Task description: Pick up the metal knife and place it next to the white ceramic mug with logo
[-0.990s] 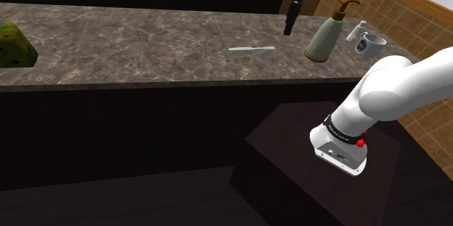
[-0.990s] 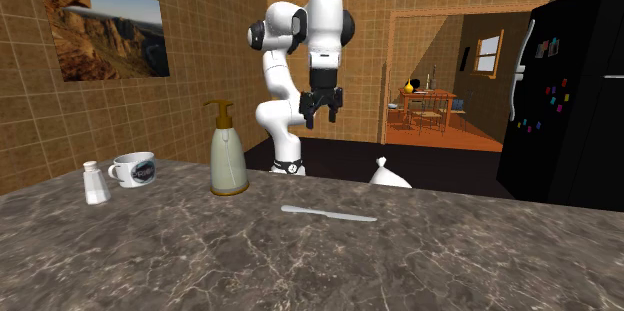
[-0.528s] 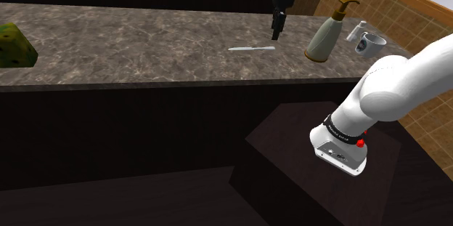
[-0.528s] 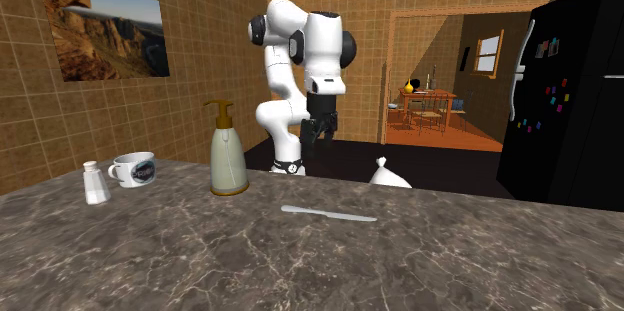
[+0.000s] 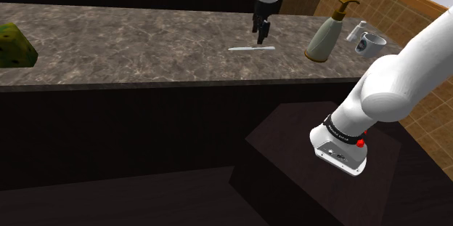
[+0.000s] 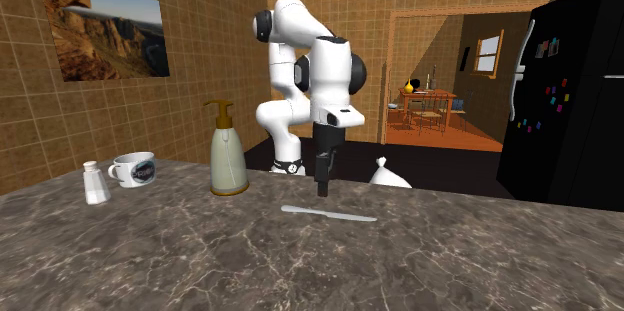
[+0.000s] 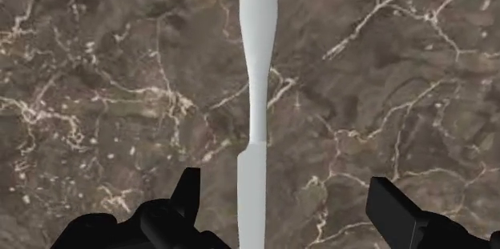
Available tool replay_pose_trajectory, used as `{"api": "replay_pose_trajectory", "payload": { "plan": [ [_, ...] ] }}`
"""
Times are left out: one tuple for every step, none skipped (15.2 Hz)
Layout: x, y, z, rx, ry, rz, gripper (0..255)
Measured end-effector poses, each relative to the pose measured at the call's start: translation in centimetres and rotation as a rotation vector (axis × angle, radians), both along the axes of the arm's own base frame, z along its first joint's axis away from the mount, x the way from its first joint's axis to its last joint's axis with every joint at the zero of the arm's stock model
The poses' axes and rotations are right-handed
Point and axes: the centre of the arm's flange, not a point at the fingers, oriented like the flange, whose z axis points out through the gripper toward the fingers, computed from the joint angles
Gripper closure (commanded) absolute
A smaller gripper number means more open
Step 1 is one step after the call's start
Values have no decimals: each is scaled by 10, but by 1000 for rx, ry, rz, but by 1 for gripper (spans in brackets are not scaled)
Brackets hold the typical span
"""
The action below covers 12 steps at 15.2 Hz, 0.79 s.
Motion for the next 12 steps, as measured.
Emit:
{"api": "replay_pose_trajectory", "payload": {
  "plan": [
    [8, 0, -6, -1, -5, 29, 0],
    [12, 0, -12, -1, -8, 44, 0],
    [16, 0, -18, -1, -9, 52, 0],
    [17, 0, -24, -1, -10, 56, 0],
    [17, 0, -30, -2, -10, 58, 0],
    [17, 1, -35, -1, -11, 59, 0],
    [16, 1, -40, -1, -11, 60, 0],
    [17, 1, -45, -1, -11, 60, 0],
    [17, 0, -50, -2, -11, 60, 0],
    [17, 0, -52, -2, -11, 60, 0],
    [17, 0, -53, -2, -11, 60, 0],
    [17, 0, -54, -2, -11, 60, 0]
  ]
}}
